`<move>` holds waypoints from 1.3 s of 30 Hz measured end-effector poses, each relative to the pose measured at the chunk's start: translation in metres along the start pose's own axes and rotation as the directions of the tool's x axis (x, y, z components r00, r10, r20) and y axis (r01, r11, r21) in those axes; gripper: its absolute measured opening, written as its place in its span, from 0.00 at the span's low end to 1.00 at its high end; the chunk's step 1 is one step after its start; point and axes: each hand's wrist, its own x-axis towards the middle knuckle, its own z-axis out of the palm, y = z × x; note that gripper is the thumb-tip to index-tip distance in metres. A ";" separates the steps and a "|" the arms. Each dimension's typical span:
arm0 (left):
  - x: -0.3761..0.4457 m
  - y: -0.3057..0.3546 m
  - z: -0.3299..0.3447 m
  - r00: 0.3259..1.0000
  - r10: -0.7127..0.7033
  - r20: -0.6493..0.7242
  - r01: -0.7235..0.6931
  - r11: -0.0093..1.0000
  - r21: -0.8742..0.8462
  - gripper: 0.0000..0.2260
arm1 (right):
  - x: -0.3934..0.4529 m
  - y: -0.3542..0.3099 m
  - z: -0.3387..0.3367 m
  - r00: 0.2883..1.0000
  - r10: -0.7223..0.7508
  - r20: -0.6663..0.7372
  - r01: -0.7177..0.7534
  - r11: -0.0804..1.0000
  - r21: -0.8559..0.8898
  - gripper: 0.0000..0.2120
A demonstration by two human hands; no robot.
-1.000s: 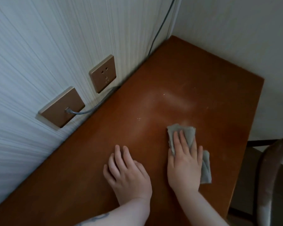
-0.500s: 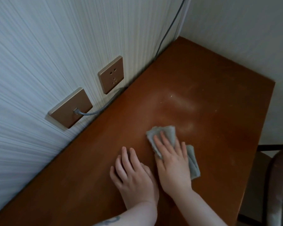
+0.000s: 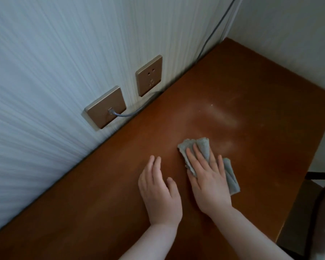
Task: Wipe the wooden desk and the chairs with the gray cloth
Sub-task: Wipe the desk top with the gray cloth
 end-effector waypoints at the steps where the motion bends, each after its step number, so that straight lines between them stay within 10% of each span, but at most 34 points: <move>1: -0.005 -0.013 -0.009 0.999 0.015 -0.029 -0.016 0.999 -0.033 0.23 | -0.009 -0.005 0.000 0.995 -0.093 0.043 0.094 0.996 -0.003 0.26; 5: -0.027 -0.059 -0.033 0.970 -0.139 -0.199 0.174 0.970 0.168 0.25 | -0.016 -0.046 0.013 0.784 -0.571 0.243 0.586 0.810 0.012 0.27; 8: -0.027 -0.053 -0.027 0.961 -0.208 -0.181 0.250 0.934 0.257 0.26 | 0.021 -0.071 0.019 0.697 -0.678 0.234 0.691 0.722 0.038 0.26; 15: -0.025 -0.047 -0.022 0.964 -0.233 -0.129 0.266 0.870 0.416 0.26 | 0.063 -0.086 0.023 0.982 -0.176 -0.071 0.177 0.984 -0.005 0.26; 23: -0.023 -0.047 -0.019 0.963 -0.228 -0.141 0.268 0.835 0.481 0.27 | 0.095 -0.113 0.018 0.789 -0.585 0.190 0.586 0.809 0.056 0.25; 27: -0.024 -0.047 -0.018 0.967 -0.201 -0.160 0.253 0.846 0.469 0.26 | 0.109 -0.090 0.019 0.980 -0.201 0.008 0.201 0.979 0.025 0.26; 30: -0.024 -0.049 -0.015 0.966 -0.198 -0.164 0.252 0.852 0.458 0.25 | 0.083 -0.089 0.026 0.973 0.186 -0.141 -0.182 0.983 0.037 0.27; 33: -0.024 -0.055 -0.012 0.971 -0.134 -0.200 0.214 0.860 0.463 0.25 | 0.044 -0.111 0.030 0.995 -0.062 -0.075 0.067 0.995 0.072 0.28; 36: -0.026 -0.056 -0.012 0.974 -0.147 -0.175 0.212 0.863 0.458 0.25 | 0.044 -0.114 0.020 0.849 -0.504 0.159 0.499 0.863 0.078 0.26; 39: -0.026 -0.051 -0.014 0.970 -0.176 -0.166 0.232 0.868 0.439 0.24 | 0.063 -0.081 0.016 0.946 -0.317 0.071 0.318 0.948 0.000 0.26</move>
